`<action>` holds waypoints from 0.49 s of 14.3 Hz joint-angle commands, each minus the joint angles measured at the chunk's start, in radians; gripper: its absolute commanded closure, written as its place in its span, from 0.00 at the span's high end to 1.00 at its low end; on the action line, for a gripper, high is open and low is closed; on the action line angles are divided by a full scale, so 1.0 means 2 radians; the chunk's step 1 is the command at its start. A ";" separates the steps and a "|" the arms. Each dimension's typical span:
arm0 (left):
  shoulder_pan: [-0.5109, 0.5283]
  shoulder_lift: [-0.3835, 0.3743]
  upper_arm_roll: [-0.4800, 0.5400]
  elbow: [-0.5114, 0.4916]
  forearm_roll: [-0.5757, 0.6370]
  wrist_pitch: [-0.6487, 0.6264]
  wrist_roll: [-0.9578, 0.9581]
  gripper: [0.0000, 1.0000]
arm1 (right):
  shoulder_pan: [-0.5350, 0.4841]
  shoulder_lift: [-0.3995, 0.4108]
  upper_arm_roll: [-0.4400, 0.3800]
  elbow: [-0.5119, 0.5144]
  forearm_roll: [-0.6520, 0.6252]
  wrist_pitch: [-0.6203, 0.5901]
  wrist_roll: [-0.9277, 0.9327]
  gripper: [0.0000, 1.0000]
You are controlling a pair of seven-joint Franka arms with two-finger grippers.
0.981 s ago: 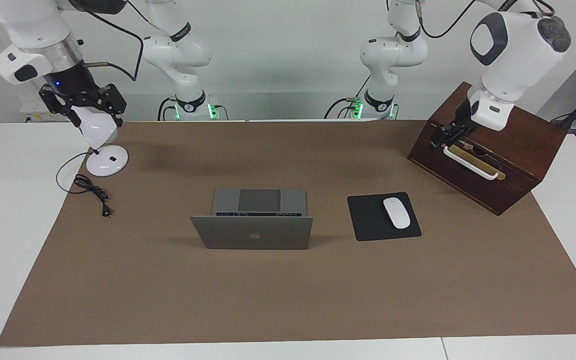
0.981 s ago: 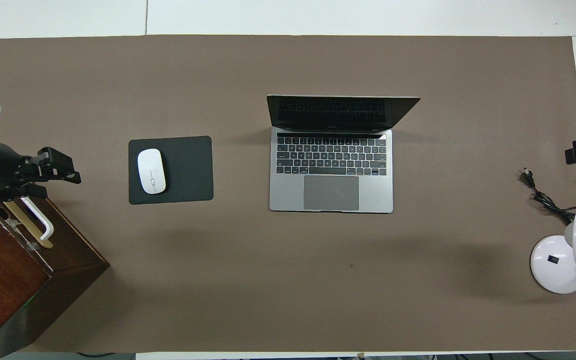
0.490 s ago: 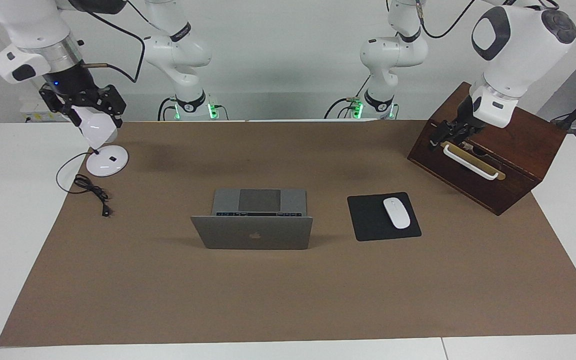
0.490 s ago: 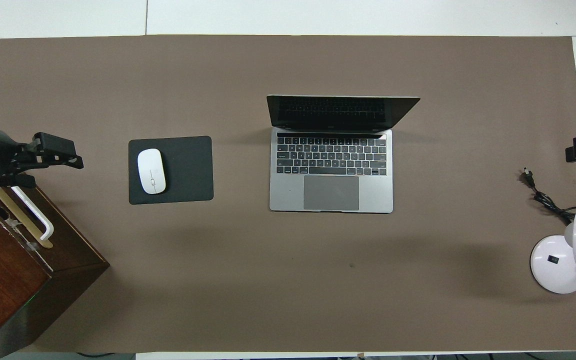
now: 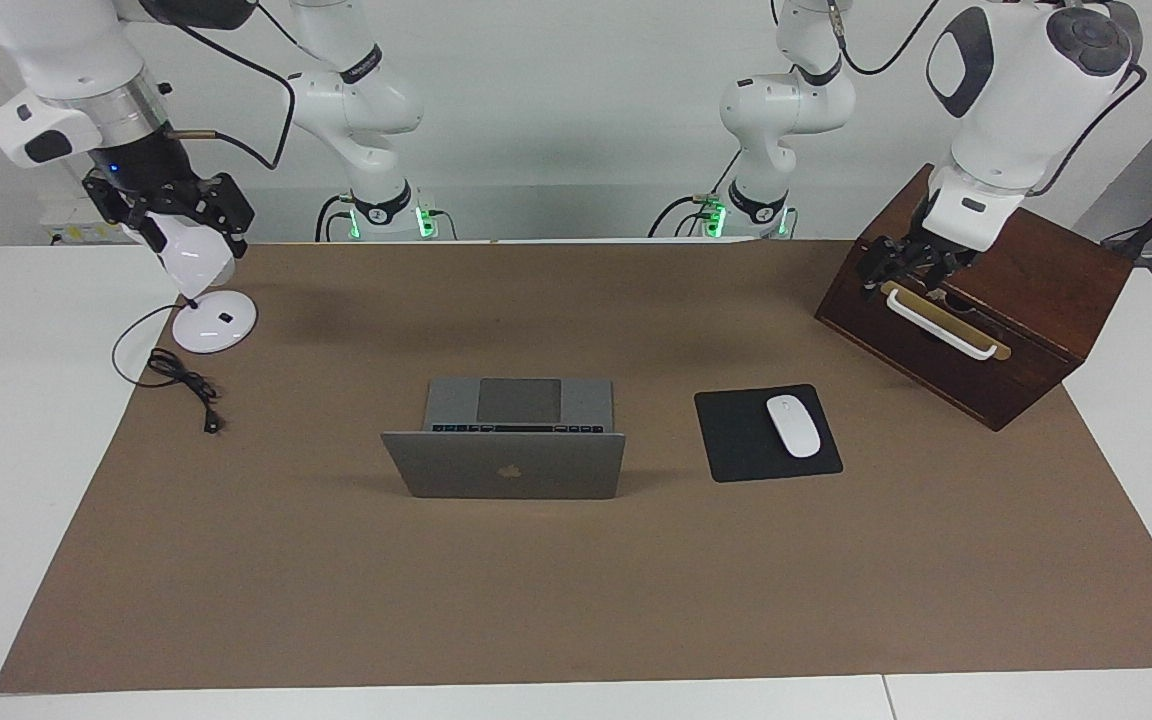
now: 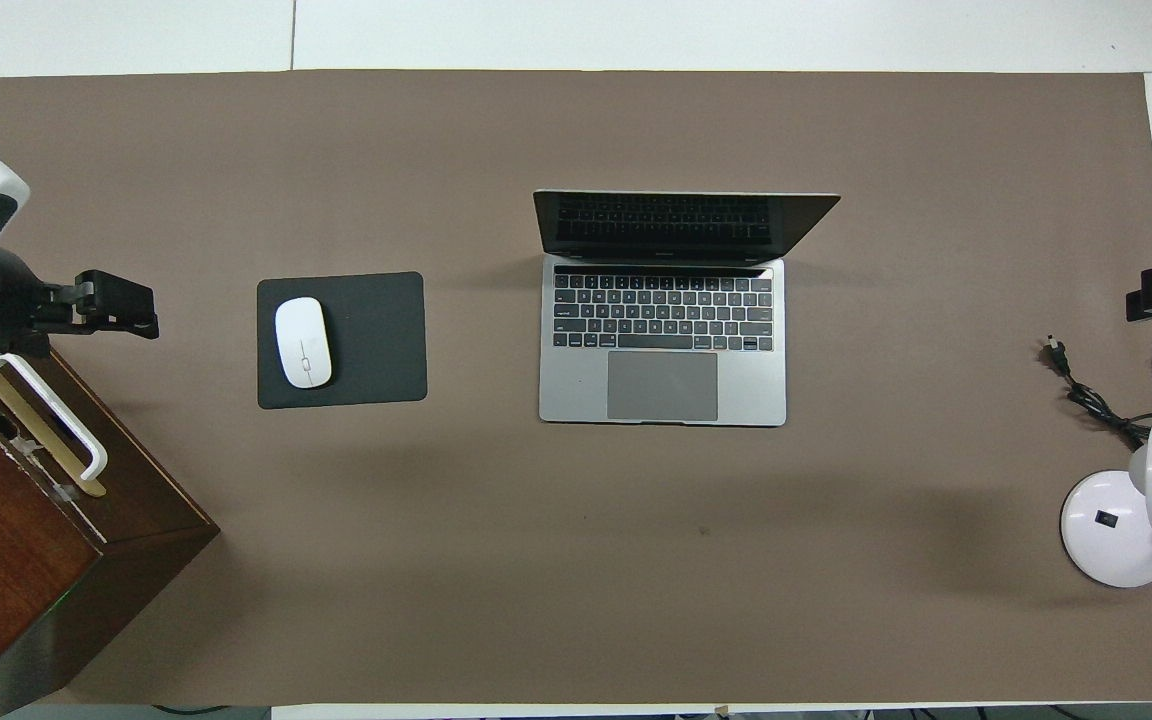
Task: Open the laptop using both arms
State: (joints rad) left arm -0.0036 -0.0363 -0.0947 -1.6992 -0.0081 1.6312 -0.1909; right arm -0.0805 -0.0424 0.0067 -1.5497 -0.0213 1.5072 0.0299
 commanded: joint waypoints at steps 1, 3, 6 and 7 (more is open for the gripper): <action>0.010 0.010 -0.006 0.043 0.009 -0.037 0.014 1.00 | 0.001 0.003 0.000 0.005 0.001 -0.003 0.009 1.00; 0.013 0.004 -0.009 0.035 -0.003 -0.023 0.013 1.00 | 0.001 0.003 0.000 0.004 0.001 -0.003 0.010 1.00; 0.013 0.001 -0.006 0.002 -0.004 -0.015 0.013 1.00 | 0.002 0.003 0.000 0.004 0.001 -0.003 0.013 1.00; 0.013 0.001 -0.005 0.004 -0.004 -0.014 0.016 1.00 | 0.002 0.003 0.000 0.004 0.001 -0.003 0.016 1.00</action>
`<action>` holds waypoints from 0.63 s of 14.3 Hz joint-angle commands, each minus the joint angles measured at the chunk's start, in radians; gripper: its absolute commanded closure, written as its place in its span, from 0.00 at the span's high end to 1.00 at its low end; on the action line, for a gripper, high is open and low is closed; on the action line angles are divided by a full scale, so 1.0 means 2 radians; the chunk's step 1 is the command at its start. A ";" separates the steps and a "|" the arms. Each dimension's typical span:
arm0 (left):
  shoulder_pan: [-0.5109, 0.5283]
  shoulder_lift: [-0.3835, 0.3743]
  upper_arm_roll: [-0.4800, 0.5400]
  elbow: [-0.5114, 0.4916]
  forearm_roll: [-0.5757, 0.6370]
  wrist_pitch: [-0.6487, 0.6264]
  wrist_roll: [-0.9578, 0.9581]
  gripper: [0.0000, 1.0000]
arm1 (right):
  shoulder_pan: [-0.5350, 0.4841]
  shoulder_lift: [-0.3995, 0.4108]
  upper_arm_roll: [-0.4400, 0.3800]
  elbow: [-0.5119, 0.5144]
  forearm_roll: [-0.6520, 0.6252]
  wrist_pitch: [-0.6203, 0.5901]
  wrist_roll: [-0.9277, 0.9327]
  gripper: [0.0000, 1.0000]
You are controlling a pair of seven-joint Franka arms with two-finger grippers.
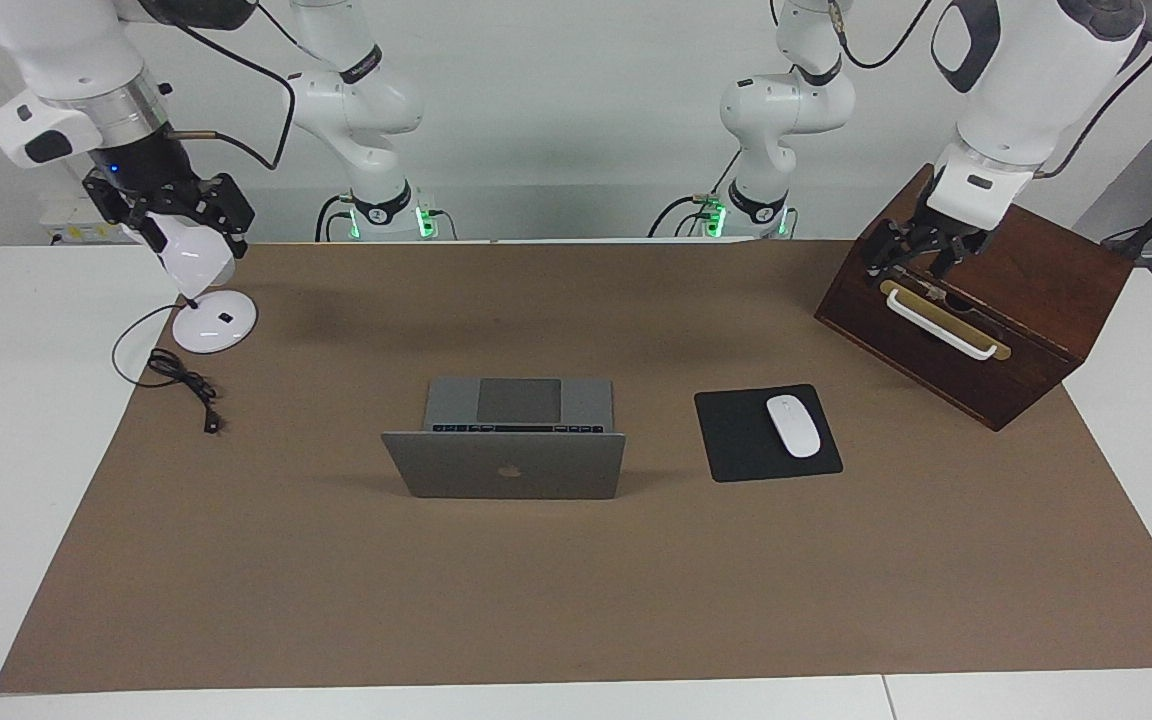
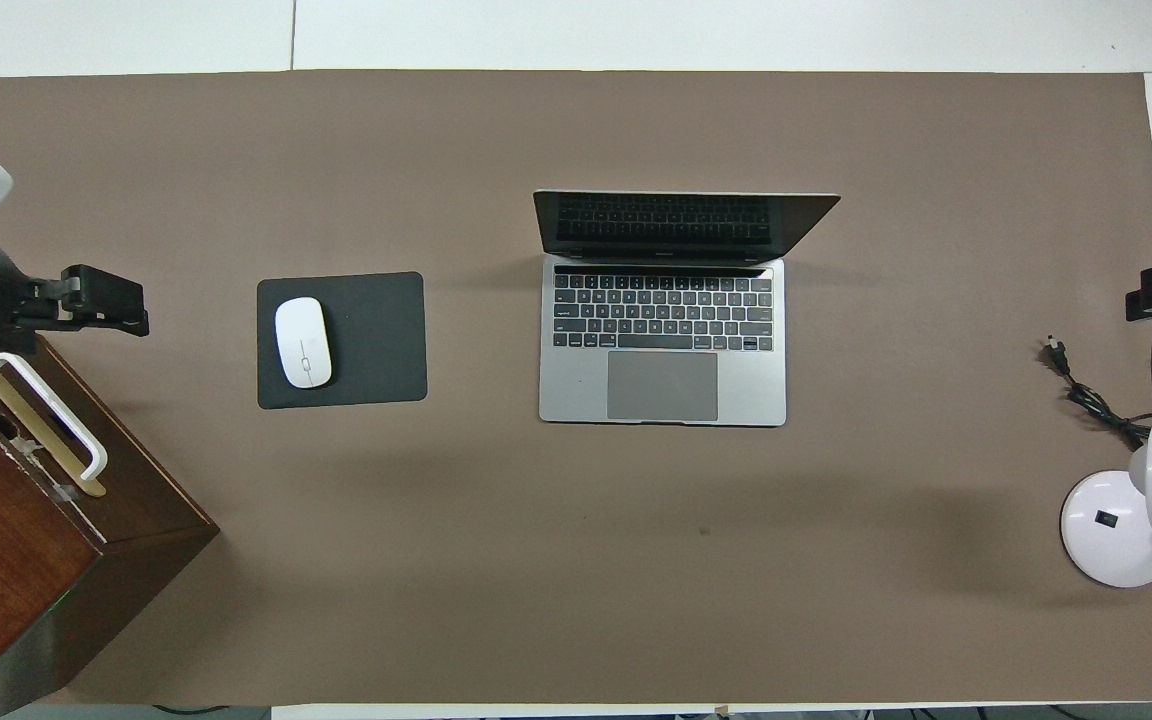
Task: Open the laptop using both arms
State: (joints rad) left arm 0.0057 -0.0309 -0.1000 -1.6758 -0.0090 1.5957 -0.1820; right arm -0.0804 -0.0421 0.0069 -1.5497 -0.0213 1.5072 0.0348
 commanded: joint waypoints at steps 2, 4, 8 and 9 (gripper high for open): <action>0.008 0.000 -0.003 -0.002 -0.003 0.003 0.011 1.00 | 0.007 0.003 0.000 0.004 0.001 0.000 0.017 1.00; 0.008 0.000 -0.004 -0.003 -0.003 0.010 0.011 1.00 | 0.007 0.002 0.000 0.004 0.001 0.000 0.018 1.00; 0.008 0.000 -0.004 -0.006 -0.004 0.023 0.009 1.00 | 0.007 0.002 0.000 0.003 0.001 0.000 0.018 1.00; 0.007 0.000 -0.003 -0.005 -0.004 0.024 0.009 1.00 | 0.007 0.002 0.000 0.003 0.001 0.000 0.017 1.00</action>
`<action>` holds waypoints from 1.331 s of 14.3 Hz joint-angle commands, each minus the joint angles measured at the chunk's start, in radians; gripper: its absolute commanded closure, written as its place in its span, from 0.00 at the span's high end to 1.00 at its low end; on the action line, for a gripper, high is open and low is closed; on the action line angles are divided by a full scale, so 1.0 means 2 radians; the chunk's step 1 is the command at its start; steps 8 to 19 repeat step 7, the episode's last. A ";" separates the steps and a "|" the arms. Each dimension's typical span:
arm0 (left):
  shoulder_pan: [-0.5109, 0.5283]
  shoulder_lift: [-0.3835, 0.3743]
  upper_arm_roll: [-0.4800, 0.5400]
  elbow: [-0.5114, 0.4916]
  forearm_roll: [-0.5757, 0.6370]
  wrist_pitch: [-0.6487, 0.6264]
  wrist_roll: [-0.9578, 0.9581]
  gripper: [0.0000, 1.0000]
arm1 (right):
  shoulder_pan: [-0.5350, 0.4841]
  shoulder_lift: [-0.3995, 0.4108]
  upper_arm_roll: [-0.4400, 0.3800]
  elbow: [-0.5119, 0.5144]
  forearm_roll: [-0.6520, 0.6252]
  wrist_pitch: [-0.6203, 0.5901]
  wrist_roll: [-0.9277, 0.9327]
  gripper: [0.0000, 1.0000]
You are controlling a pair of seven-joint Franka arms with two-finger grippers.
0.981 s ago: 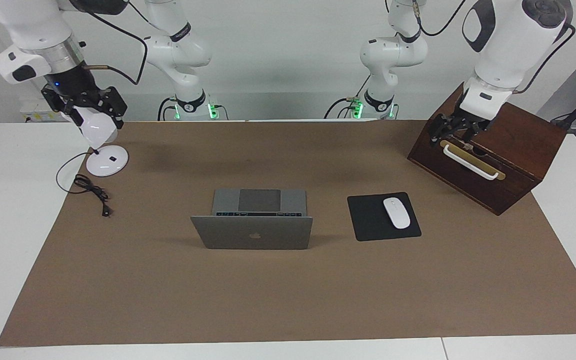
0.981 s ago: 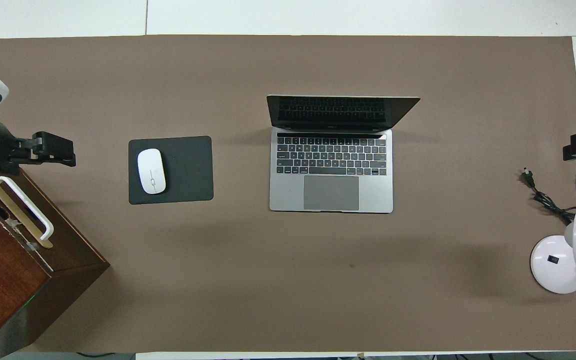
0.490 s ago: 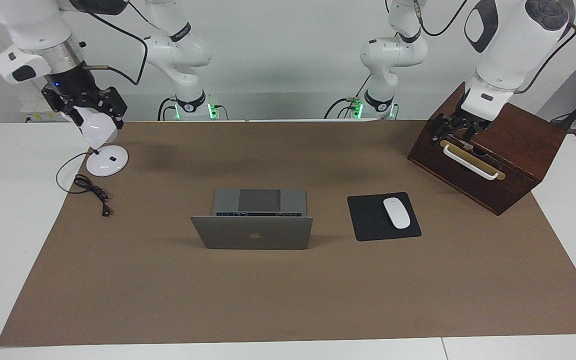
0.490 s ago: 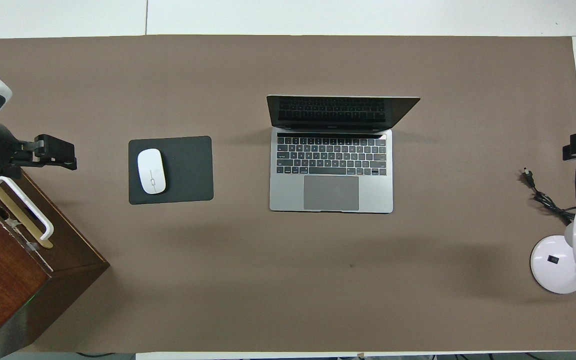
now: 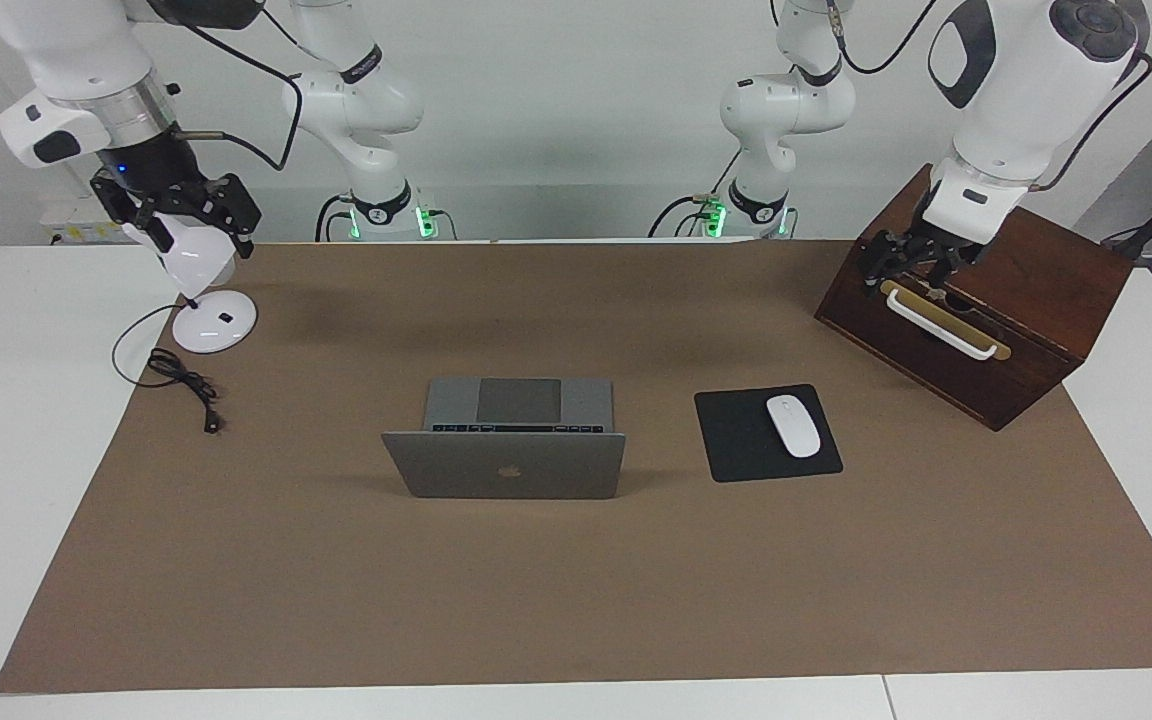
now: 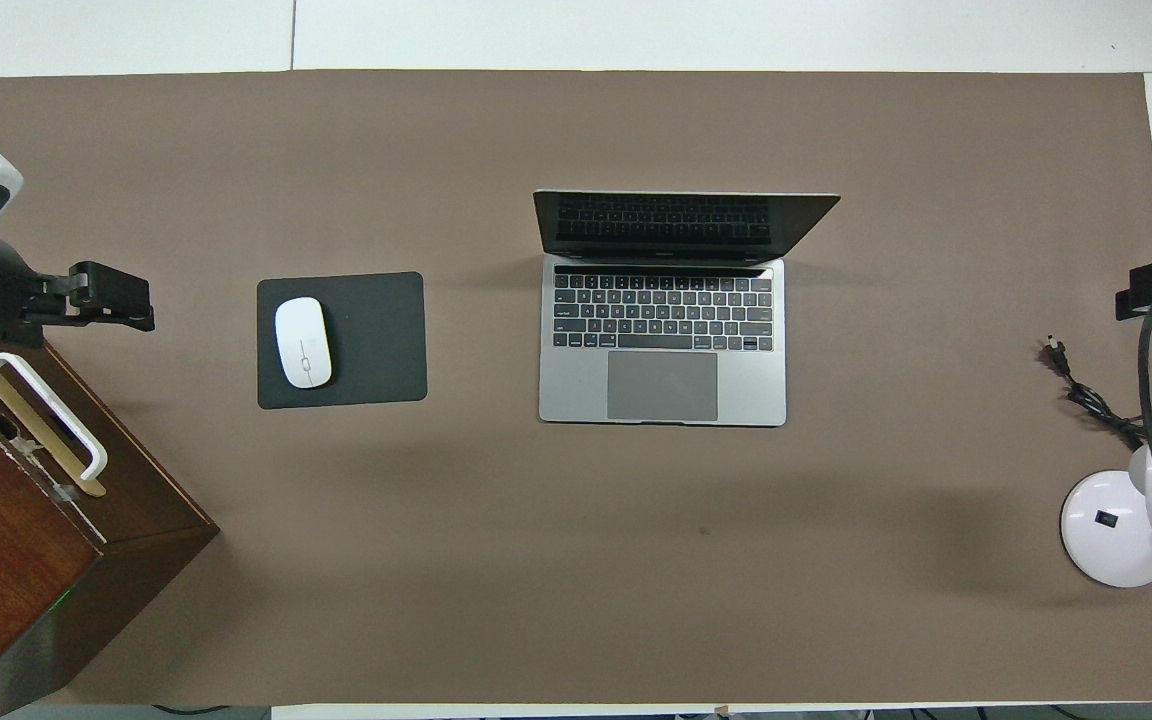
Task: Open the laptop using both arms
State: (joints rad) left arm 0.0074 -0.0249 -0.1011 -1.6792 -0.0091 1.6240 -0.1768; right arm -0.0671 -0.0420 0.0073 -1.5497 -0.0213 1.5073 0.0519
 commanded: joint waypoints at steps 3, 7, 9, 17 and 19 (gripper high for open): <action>0.005 -0.002 -0.002 -0.003 -0.004 0.010 0.006 1.00 | 0.001 0.002 0.000 0.003 0.001 0.000 0.009 1.00; 0.003 -0.001 -0.003 0.000 -0.004 0.008 0.006 1.00 | 0.001 0.002 0.000 0.003 0.001 0.000 0.009 1.00; 0.003 -0.001 -0.003 0.000 -0.004 0.008 0.006 1.00 | 0.001 0.002 0.000 0.003 0.001 0.000 0.009 1.00; 0.003 -0.001 -0.003 0.000 -0.004 0.008 0.006 1.00 | 0.001 0.002 0.000 0.003 0.001 0.000 0.009 1.00; 0.003 -0.001 -0.003 0.000 -0.004 0.008 0.006 1.00 | 0.001 0.002 0.000 0.003 0.001 0.000 0.009 1.00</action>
